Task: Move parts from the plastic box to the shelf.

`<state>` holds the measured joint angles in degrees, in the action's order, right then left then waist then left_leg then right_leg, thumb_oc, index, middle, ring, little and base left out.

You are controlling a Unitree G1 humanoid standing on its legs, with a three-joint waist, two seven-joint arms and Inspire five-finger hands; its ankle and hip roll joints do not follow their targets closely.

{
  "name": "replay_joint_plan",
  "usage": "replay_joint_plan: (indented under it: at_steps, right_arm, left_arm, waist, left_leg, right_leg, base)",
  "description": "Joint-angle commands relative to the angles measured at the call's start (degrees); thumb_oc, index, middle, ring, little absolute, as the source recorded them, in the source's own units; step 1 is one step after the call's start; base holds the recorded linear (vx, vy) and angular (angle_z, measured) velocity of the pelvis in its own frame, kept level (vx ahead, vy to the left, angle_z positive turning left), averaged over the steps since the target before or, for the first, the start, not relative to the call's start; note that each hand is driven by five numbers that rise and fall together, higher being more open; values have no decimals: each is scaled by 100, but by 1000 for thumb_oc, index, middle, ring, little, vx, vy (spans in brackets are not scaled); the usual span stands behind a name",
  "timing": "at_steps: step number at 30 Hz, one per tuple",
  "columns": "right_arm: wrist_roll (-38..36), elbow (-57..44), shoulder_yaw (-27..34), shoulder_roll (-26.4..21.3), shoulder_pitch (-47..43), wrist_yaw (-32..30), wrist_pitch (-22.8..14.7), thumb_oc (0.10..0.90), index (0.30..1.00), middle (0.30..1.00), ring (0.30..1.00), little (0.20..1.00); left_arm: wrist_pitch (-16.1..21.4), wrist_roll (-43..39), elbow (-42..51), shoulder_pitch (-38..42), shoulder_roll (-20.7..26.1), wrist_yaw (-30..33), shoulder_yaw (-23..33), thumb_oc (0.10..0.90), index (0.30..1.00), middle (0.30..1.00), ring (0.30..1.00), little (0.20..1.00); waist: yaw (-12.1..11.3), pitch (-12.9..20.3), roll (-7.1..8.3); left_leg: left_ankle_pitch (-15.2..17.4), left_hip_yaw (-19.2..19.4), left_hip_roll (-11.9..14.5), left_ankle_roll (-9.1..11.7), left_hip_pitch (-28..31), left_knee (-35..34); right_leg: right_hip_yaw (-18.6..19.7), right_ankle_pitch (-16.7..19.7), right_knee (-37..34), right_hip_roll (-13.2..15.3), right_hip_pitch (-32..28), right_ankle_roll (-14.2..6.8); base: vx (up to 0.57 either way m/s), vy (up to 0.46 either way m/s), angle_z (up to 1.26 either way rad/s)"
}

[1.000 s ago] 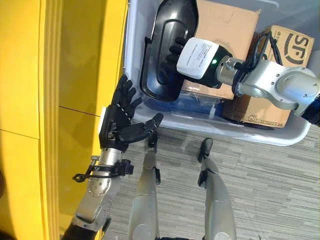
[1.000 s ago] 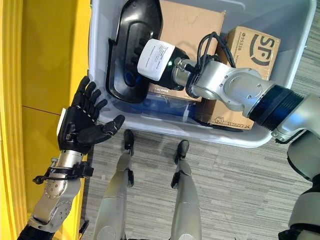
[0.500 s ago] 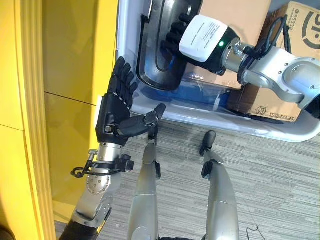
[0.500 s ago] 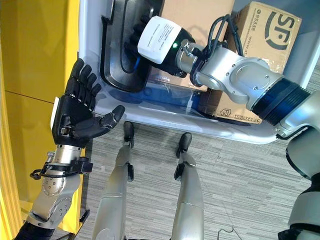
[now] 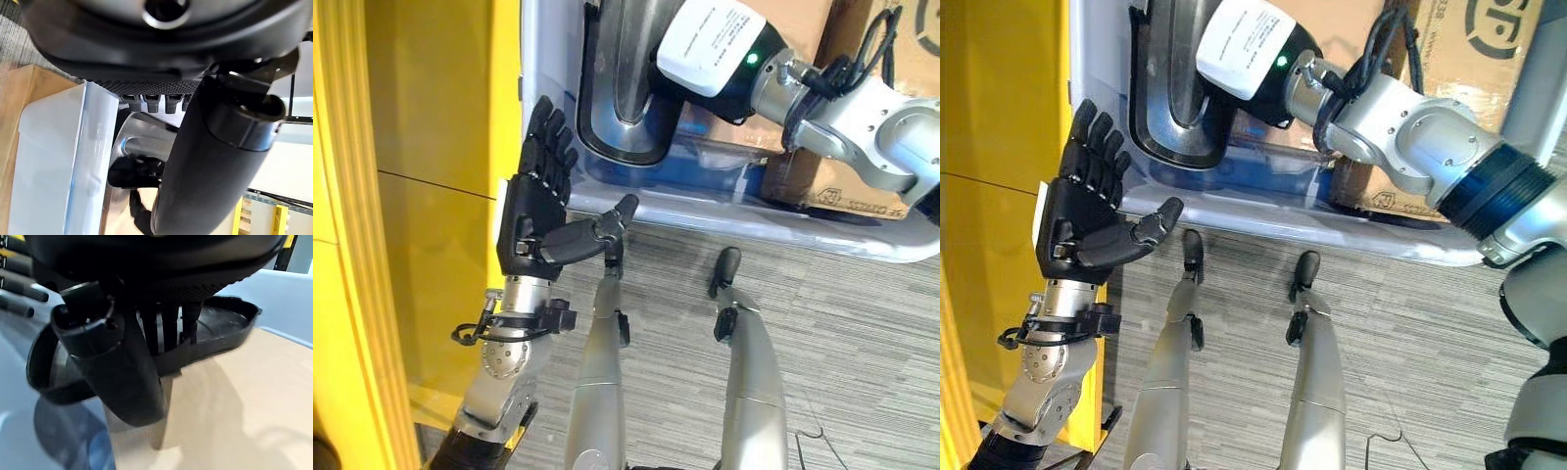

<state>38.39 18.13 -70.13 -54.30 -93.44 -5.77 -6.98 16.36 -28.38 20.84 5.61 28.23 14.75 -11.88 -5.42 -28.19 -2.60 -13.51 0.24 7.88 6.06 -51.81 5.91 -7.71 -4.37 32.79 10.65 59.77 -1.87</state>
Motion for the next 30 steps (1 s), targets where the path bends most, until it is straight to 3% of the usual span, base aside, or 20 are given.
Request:
replay_joint_plan:
  at_steps: [1, 9, 15, 17, 22, 25, 30]
  right_arm:
    - [116, 145, -589, -184, -41, 331, -60, 400, 300, 300, 300, 300]
    - [-56, -505, -388, -501, 129, 303, -151, 400, 300, 300, 300, 300]
    - [-208, -1137, -51, -1029, 359, 179, -245, 400, 300, 300, 300, 300]
    - [-223, -1227, 2, -1105, 403, 177, -251, 400, 300, 300, 300, 300]
    - [-346, -1821, 510, -1663, 897, -13, -329, 400, 300, 300, 300, 300]
    - [-370, -1977, 756, -1867, 1137, -97, -367, 400, 300, 300, 300, 300]
    - [-536, -2558, 1716, -2381, 2007, -238, -481, 400, 300, 300, 300, 300]
  left_arm:
    - [157, 87, 405, -189, 170, -82, -110, 900, 1000, 1000, 1000, 1000]
    - [91, 22, 187, -63, 246, -175, -199, 900, 1000, 1000, 1000, 1000]
    - [37, -18, 113, 14, 348, -341, -156, 900, 1000, 1000, 1000, 1000]
    - [22, -11, 109, 11, 375, -368, -152, 900, 1000, 1000, 1000, 1000]
    - [-15, -14, 7, -149, 499, -561, 1, 900, 1000, 1000, 1000, 1000]
    - [-22, 32, -27, -218, 546, -641, 87, 900, 1000, 1000, 1000, 1000]
    - [-61, 16, -102, -516, 589, -803, 352, 900, 1000, 1000, 1000, 1000]
  waist:
    - [-20, -161, 89]
    - [63, -161, 158]
    - [148, -147, 269]
    - [161, -100, 281]
    - [264, 395, 362]
    - [296, 580, 355]
    - [396, 1051, 360]
  left_leg:
    - [784, 48, 125, 35, 314, 476]
    - [780, 153, 157, 71, 995, 331]
    - [731, 274, 232, 110, 2116, 15]
    - [728, 293, 247, 110, 2246, -24]
    - [681, 408, 363, 141, 3230, -419]
    - [669, 445, 392, 150, 3519, -551]
    - [607, 530, 445, 175, 4075, -831]
  right_leg:
    - [-116, 8, -1059, -104, -1200, -404]
    - [-123, 61, -1244, -144, -1829, -411]
    - [-134, 151, -1611, -178, -2904, -463]
    - [-143, 156, -1667, -179, -3031, -466]
    - [-177, 161, -2039, -216, -3945, -500]
    - [-184, 151, -2173, -224, -4238, -507]
    - [-204, 192, -2541, -271, -4825, -538]
  base:
    - [-13, 2, 6]
    - [-20, 1, 0]
    - [-22, -14, -9]
    - [25, -6, -10]
    - [66, -10, -12]
    - [61, -6, -1]
    - [75, -10, 2]
